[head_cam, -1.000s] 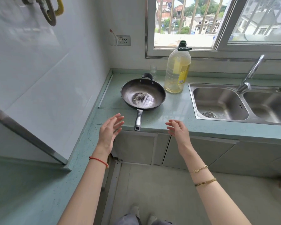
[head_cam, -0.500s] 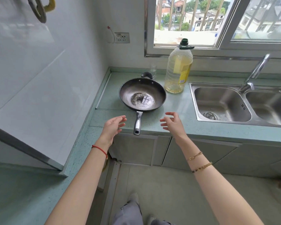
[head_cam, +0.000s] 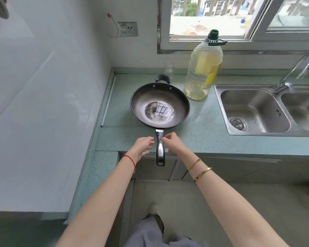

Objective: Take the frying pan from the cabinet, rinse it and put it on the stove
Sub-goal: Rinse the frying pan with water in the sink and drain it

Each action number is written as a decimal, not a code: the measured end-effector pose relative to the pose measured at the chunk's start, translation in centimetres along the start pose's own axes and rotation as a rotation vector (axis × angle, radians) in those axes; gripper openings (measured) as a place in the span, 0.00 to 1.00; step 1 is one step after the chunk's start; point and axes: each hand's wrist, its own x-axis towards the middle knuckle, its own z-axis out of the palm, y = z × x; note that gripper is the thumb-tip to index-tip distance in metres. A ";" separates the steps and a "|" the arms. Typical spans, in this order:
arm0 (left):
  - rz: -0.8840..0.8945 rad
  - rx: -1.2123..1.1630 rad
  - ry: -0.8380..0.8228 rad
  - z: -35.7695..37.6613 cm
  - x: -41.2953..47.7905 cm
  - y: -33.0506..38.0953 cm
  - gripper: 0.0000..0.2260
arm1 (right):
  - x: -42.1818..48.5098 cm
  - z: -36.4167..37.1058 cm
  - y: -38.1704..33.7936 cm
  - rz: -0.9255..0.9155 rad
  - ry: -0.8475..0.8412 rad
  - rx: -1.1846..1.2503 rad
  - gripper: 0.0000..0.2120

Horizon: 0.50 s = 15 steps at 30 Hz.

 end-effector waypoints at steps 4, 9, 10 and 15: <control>-0.073 0.025 -0.070 0.4 2.9 -0.3 0.19 | 1.5 2.1 -0.3 0.122 -0.043 -0.043 0.12; -0.141 0.019 -0.153 1.4 4.6 0.0 0.08 | 2.5 3.3 0.1 0.220 -0.096 0.053 0.27; -0.155 0.021 -0.173 1.6 4.7 0.2 0.08 | 2.6 3.4 0.3 0.224 -0.100 0.095 0.24; -0.172 0.011 -0.210 2.2 5.6 0.0 0.11 | 3.2 4.7 0.8 0.190 -0.025 0.234 0.17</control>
